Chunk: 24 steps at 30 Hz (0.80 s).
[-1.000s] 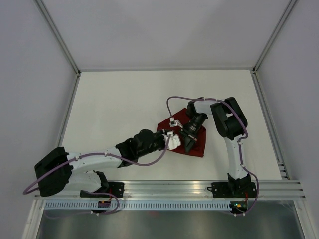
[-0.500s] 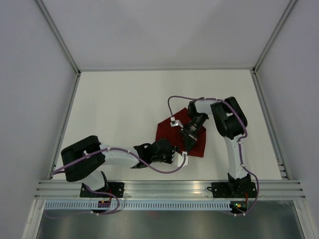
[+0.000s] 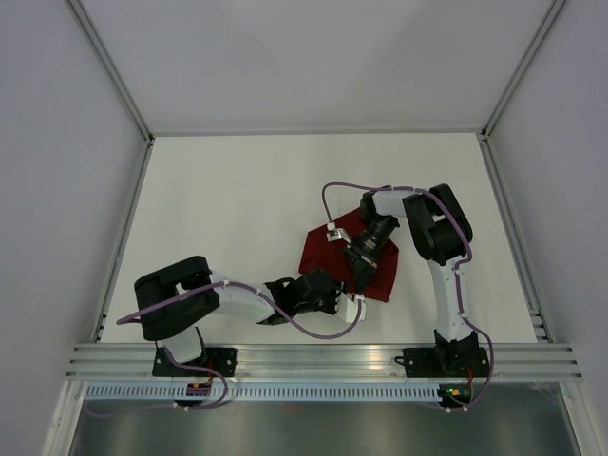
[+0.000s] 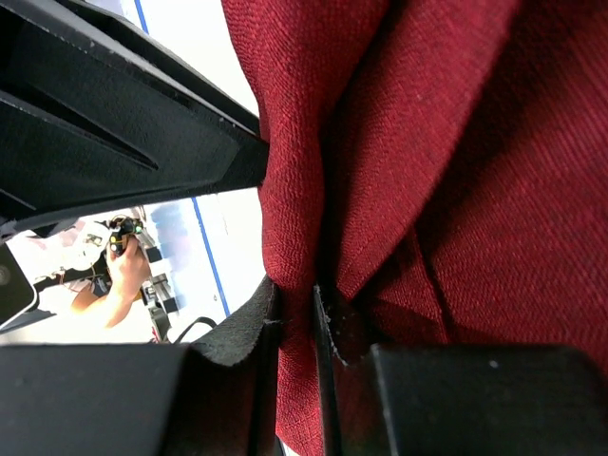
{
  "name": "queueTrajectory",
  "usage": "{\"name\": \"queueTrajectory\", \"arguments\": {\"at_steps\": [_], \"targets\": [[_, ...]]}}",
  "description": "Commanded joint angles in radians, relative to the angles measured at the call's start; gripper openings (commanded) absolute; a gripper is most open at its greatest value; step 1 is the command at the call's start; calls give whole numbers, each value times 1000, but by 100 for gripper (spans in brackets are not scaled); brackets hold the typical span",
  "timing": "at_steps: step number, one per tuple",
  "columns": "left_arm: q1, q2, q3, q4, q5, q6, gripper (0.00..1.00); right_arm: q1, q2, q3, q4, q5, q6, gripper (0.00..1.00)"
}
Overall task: Fold the napkin, place the utensils inside, and roll it up
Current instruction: Roll the napkin with the utensil
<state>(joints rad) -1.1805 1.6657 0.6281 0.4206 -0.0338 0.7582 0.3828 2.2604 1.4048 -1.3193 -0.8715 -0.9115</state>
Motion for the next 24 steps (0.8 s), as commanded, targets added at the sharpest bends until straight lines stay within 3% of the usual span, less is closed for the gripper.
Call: {"name": "queueTrajectory", "arguments": {"at_steps": [1,5,17,21,24], "targets": [[-10,34,-2,116,-23,67,47,-9,60,-12,221,190,-67,2],[-14,48,-43,243,-89,105,47,-7,62,-9,221,187,-66,2],[-16,108,-31,267,-80,147,48,-10,67,-4,218,193,-59,1],[-16,120,-10,213,-43,147,48,-10,68,-1,216,193,-56,2],[-13,118,25,66,14,138,45,-10,68,3,216,195,-56,1]]}}
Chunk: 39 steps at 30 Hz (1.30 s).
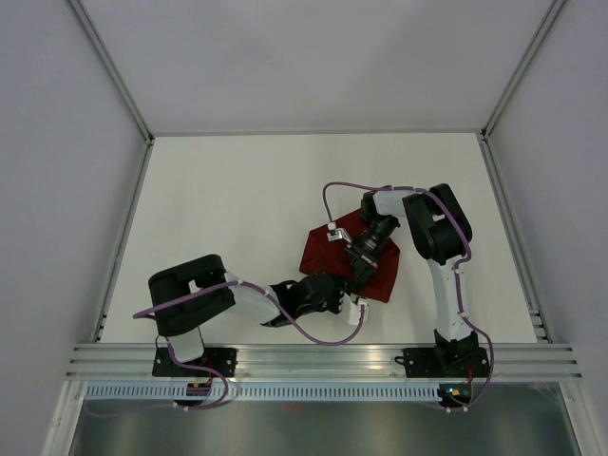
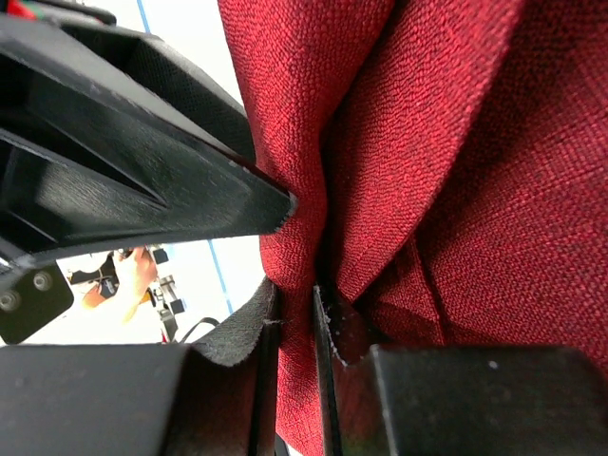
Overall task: Fold the napkin, place the utensils inside, and roll it up
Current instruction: Roll the napkin with the utensil
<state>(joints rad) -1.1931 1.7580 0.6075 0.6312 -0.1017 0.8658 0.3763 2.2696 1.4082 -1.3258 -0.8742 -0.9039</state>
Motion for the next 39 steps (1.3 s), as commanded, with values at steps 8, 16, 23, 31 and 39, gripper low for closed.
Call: {"name": "queueTrajectory", "arguments": {"at_steps": [8,16,23,31,39], "targets": [[9,55,264,-522,269,-97,6,-2,15,-3,272,199,-24,4],[10,98,406,-721,346,-241,2,-51,-183,-44,445,221,126,50],[30,121,442,-788,445,-356,2,-219,-419,-75,666,242,391,63],[142,112,362,-688,634,-577,2,-404,-660,-146,734,176,438,64],[202,110,140,-319,657,-827,2,-405,-872,-296,601,63,118,62]]}}
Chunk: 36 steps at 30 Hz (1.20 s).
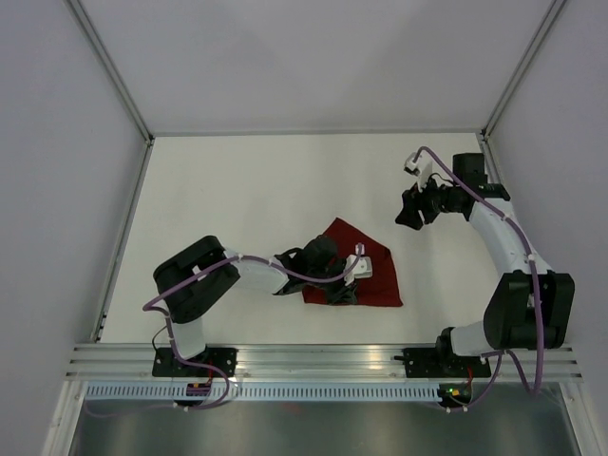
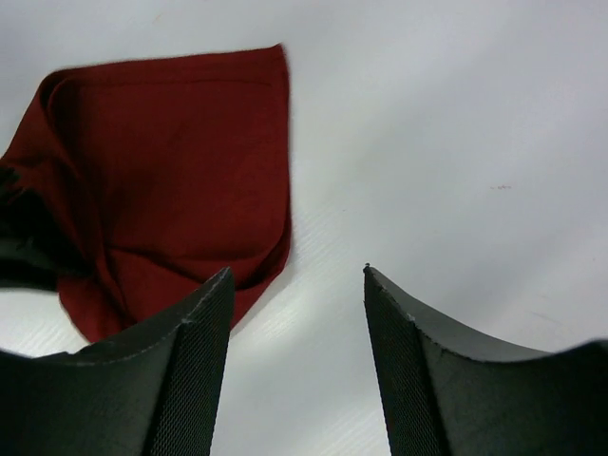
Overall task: Fold the napkin, place the utensils inside, and roll it up
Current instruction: Roll the napkin with the utensil
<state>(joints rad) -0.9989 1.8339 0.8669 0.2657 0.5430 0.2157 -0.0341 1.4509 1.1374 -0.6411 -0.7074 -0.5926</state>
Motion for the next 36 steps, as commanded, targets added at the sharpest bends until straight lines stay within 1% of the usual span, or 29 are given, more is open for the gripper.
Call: {"name": "queueTrajectory", "arguments": {"at_steps": [1,2,3,4,6,7,8,10,11,16,25,28,29,30,36], "targets": [[9,33,-140,88,0,-200,2,8,-78,-28,-204,-153,-267,62],[11,36,-158,163,-8,-247,2,26,-90,-37,-259,-159,-399,62],[16,39,-186,191,-15,-263,2,46,-101,-47,-303,-161,-445,62],[16,44,-195,210,-21,-286,2,80,-128,-62,-342,-136,-466,63],[20,56,-212,257,-34,-308,2,172,-158,-123,-330,-94,-469,65],[22,57,-215,271,-38,-323,2,210,-187,-177,-278,-63,-449,67],[25,64,-220,283,-41,-331,2,286,-202,-204,-244,-16,-429,68],[29,64,-227,308,-44,-341,2,347,-242,-285,-166,8,-392,71],[31,65,-229,310,-46,-343,2,403,-251,-313,-138,38,-382,71],[42,73,-227,322,-49,-354,2,548,-287,-467,24,135,-349,73],[52,73,-223,317,-37,-352,2,648,-302,-591,211,221,-294,74],[55,76,-217,313,-35,-352,2,663,-311,-608,224,223,-296,71],[57,76,-216,310,-38,-352,2,663,-316,-613,225,224,-297,68],[57,77,-215,308,-35,-352,2,663,-334,-617,221,226,-297,61],[62,77,-207,294,-29,-343,2,663,-431,-633,181,223,-282,60]]}}
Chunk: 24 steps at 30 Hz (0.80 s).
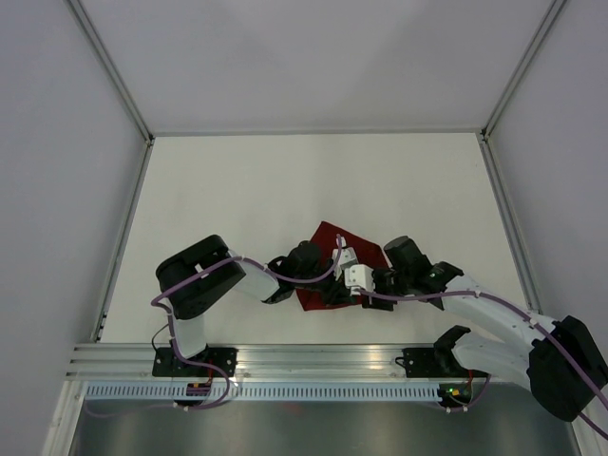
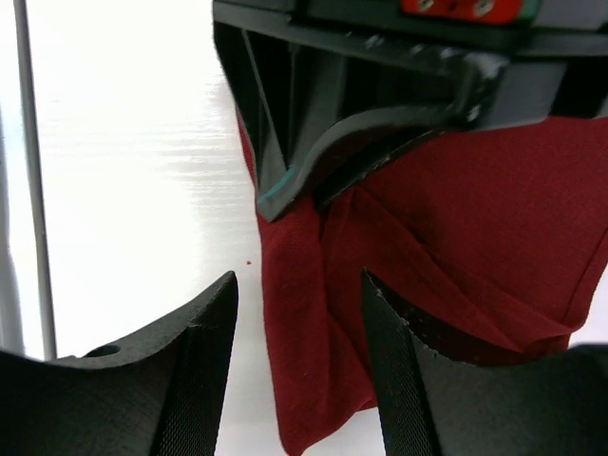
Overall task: Fold the napkin, place the utensils inside, and roll it up
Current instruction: Roll the napkin with the utensil
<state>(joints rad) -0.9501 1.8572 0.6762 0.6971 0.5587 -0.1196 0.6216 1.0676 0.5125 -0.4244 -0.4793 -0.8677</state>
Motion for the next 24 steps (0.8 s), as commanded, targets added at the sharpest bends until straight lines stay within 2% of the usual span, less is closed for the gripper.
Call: {"name": "queueTrajectory", "arguments": {"at_steps": [1,8,10,24], "targets": [[14,51,-18,-142,-43,-6,2,6,-55,-12,-40,-7,-7,60],[27,37,-23,-160,-34,6,2,3,-55,-43,-42,-31,-28,60],[28,36,-23,-166,-34,9,2,3,-38,-43,-40,-48,-37,57],[40,33,-27,-146,12,12,2,6,52,-92,125,-50,-10,50]]}}
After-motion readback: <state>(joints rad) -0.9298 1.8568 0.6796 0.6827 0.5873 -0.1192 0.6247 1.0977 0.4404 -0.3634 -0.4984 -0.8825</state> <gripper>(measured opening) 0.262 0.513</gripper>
